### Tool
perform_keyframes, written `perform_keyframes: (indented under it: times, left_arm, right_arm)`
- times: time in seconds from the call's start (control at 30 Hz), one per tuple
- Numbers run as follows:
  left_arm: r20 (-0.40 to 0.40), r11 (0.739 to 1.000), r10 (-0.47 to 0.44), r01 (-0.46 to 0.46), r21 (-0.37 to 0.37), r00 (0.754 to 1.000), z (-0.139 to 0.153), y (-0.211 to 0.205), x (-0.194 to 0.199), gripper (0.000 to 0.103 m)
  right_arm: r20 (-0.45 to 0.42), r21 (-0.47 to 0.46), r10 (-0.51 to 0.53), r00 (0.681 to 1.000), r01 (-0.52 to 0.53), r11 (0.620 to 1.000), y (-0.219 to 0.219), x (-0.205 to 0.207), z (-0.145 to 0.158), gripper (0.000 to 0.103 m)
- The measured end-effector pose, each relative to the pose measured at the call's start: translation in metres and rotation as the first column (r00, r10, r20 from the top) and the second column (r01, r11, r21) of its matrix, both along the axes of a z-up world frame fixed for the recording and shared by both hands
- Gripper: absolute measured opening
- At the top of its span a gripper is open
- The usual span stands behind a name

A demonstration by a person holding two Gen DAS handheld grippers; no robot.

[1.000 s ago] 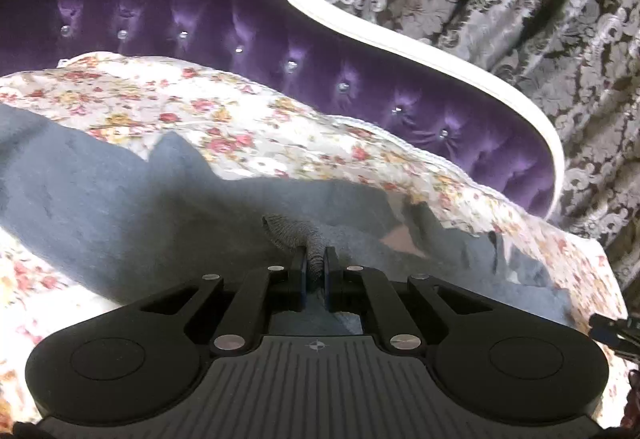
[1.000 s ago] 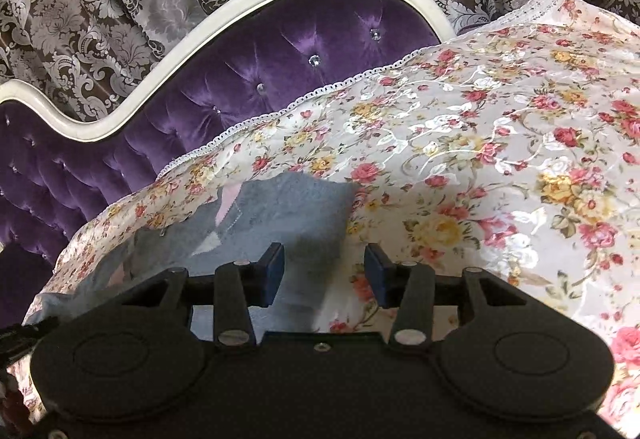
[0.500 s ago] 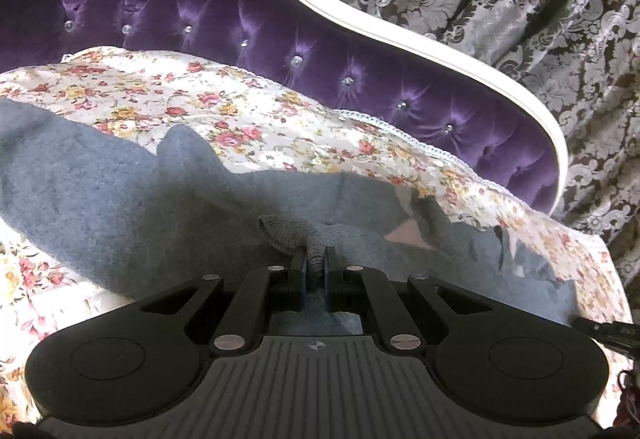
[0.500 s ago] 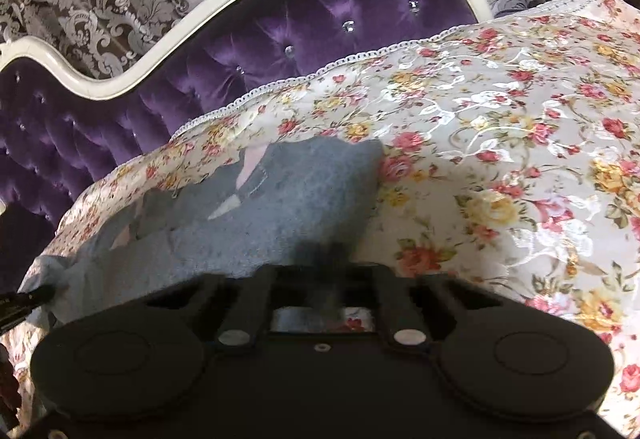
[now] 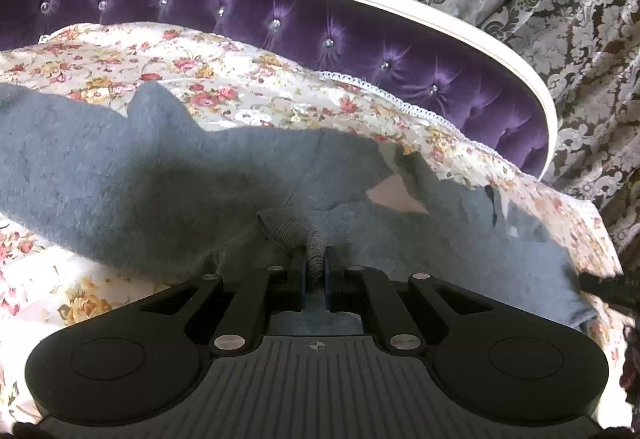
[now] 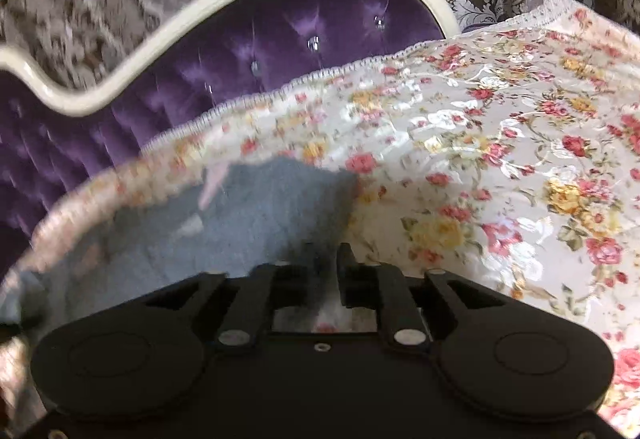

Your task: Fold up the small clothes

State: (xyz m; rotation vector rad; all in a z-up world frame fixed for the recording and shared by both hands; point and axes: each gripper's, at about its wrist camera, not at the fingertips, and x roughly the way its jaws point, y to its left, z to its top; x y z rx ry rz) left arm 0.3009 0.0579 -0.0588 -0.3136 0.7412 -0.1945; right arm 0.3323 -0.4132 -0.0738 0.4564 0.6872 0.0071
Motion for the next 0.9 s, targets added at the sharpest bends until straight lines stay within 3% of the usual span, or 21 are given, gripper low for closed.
perform_keyframes:
  times: [0.2,0.23,0.27,0.3,0.37,0.43,0.47,0.53,0.6,0.63,0.7,0.9]
  left_arm:
    - [-0.01,1.0,-0.006,0.006,-0.014,1.0,-0.003,0.0,0.0,0.008]
    - [-0.01,1.0,-0.007,0.007,-0.016,1.0,-0.004,-0.001,0.0,0.008]
    - [-0.011,1.0,-0.007,0.007,-0.018,1.0,-0.004,0.0,0.0,0.008]
    - [-0.011,1.0,-0.006,0.006,-0.02,1.0,-0.003,0.0,0.0,0.009]
    - [-0.011,1.0,-0.006,0.005,-0.029,1.0,-0.004,0.0,0.0,0.01]
    - [-0.012,0.999,-0.006,0.005,-0.032,1.0,-0.005,0.0,0.0,0.013]
    - [-0.011,0.999,-0.01,0.01,-0.034,1.0,-0.005,0.0,0.0,0.021]
    - [-0.004,0.998,-0.036,0.036,-0.054,0.999,-0.003,-0.001,-0.001,0.039]
    - [0.0,0.997,-0.054,0.054,-0.057,0.999,0.001,-0.004,-0.004,0.069]
    - [0.001,0.997,-0.059,0.059,-0.052,0.998,0.003,-0.005,-0.006,0.073]
    - [0.014,0.998,-0.059,0.06,-0.036,0.998,0.008,-0.008,-0.012,0.073]
    - [0.022,0.998,-0.046,0.047,-0.039,0.999,0.012,-0.005,-0.028,0.078]
  right_arm:
    - [-0.043,0.023,-0.026,0.999,0.027,0.999,-0.005,0.033,-0.01,0.05]
    - [-0.043,0.015,-0.024,0.999,0.025,1.0,-0.004,0.035,-0.01,0.037]
    - [-0.041,-0.014,-0.01,0.999,0.01,1.0,-0.001,0.038,-0.009,0.015]
    - [-0.04,-0.073,-0.002,0.999,-0.001,0.997,0.003,0.039,-0.007,0.008]
    - [-0.04,-0.183,-0.028,0.999,0.02,0.983,0.006,0.041,-0.004,0.009]
    - [-0.062,-0.225,-0.057,0.996,0.042,0.974,0.003,0.043,-0.007,0.004]
    - [-0.069,-0.23,-0.052,0.996,0.035,0.973,0.001,0.043,-0.008,0.004]
    - [-0.039,-0.234,-0.038,0.999,0.028,0.972,-0.001,0.036,-0.004,0.01]
    - [-0.006,-0.224,-0.041,0.999,0.039,0.974,-0.001,0.024,0.003,0.025]
    - [0.012,-0.213,-0.03,0.999,0.031,0.977,-0.001,0.016,0.007,0.04]
    - [0.045,-0.218,0.009,0.999,0.001,0.976,0.004,-0.002,0.016,0.06]
    - [0.076,-0.266,0.11,0.991,-0.086,0.96,0.029,-0.059,0.023,0.061]
